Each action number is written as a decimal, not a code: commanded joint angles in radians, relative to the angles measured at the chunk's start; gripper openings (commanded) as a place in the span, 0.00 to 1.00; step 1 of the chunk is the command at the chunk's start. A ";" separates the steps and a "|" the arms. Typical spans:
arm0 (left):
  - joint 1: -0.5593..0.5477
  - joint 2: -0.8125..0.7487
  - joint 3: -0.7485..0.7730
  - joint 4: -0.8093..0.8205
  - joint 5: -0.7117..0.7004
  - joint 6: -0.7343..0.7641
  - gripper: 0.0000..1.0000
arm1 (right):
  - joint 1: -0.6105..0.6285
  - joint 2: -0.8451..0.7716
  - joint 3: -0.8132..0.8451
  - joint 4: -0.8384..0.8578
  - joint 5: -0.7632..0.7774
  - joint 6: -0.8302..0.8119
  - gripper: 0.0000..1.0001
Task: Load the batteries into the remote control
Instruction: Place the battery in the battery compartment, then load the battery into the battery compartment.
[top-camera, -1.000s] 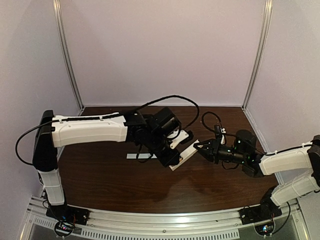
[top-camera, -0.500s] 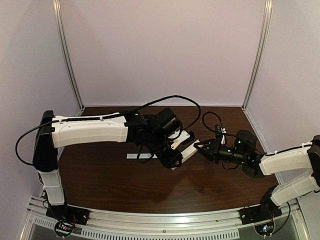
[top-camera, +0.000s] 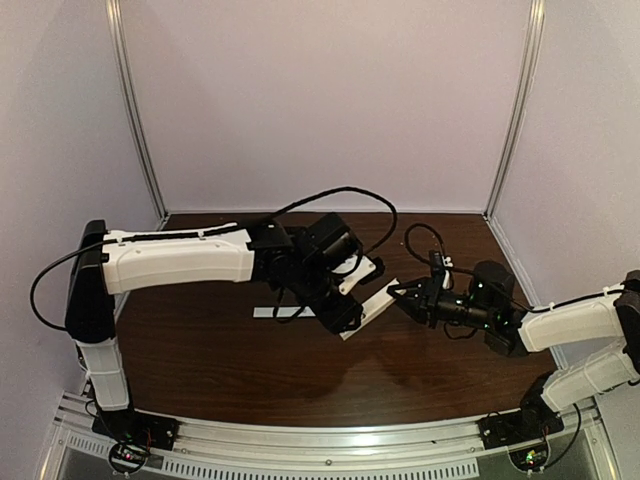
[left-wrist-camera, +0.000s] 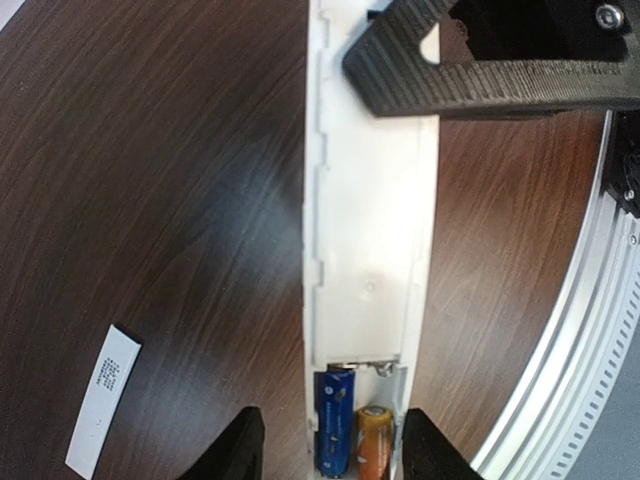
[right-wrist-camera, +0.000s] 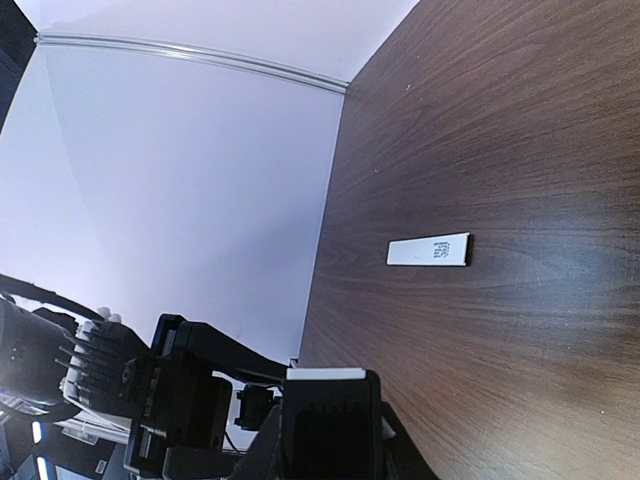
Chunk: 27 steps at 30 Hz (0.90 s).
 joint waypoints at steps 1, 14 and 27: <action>0.010 -0.050 0.024 0.031 -0.019 0.002 0.51 | 0.005 -0.003 -0.020 0.073 -0.019 0.034 0.00; 0.035 -0.355 -0.171 0.274 0.122 0.125 0.98 | -0.001 0.006 -0.029 0.117 -0.072 0.084 0.00; 0.008 -0.656 -0.509 0.346 0.332 0.686 0.83 | -0.003 -0.078 0.010 -0.035 -0.187 0.081 0.00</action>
